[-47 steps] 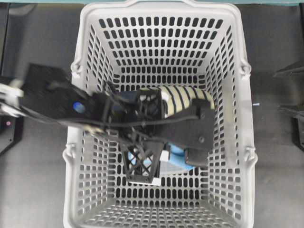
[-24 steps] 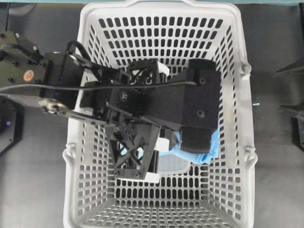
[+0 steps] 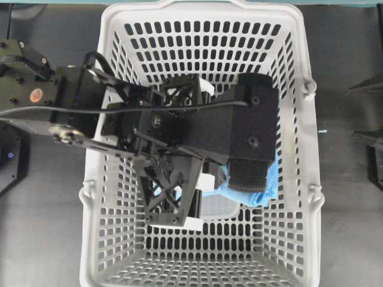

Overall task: Pick up the blue cloth from the shopping basket with the left arm.
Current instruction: 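Lift the gripped blue cloth upward out of the basket bottom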

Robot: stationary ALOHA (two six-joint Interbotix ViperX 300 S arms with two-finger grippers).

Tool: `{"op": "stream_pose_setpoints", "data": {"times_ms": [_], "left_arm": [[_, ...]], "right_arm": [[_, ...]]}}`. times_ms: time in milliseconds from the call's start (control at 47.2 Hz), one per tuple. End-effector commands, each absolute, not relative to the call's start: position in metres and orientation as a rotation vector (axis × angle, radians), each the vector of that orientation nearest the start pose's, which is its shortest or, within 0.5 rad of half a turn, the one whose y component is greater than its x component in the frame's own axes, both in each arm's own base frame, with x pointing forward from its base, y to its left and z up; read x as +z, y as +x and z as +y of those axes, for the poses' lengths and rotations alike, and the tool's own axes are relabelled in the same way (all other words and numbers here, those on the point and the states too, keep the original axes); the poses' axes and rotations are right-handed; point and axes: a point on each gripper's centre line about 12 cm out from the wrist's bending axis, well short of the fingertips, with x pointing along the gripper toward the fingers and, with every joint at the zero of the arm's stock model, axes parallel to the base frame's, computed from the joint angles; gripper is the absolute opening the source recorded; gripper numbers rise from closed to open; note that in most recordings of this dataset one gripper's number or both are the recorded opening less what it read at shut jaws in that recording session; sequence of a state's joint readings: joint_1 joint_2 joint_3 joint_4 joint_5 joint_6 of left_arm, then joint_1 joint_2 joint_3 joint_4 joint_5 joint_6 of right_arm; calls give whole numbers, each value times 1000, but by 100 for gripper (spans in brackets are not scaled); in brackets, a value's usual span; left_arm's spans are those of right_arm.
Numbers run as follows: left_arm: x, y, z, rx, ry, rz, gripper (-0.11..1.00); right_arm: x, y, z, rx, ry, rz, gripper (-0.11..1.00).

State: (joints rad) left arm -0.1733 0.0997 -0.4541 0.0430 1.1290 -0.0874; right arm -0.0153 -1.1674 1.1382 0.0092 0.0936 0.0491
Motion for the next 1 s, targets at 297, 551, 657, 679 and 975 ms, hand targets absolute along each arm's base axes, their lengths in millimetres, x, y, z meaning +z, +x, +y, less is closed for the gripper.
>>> {"op": "stream_pose_setpoints", "data": {"times_ms": [297,551,657,679,975], "left_arm": [[447,417,-70,-108,1,671,12],[424,401,-67,-113,13,684,12],[419,401,-67,-114,15,685,12],[419,401,-67,-114,16,682,12],[418,402,-67,-116,17,678,12]], "right_arm": [[306,166,-3,-17,63,44,81],[306,166,-3,-20,63,44,80],[306,166,-3,-20,63,44,80],[306,166,-3,-20,63,44,80],[306,166,-3,-20,63,45,80]]}}
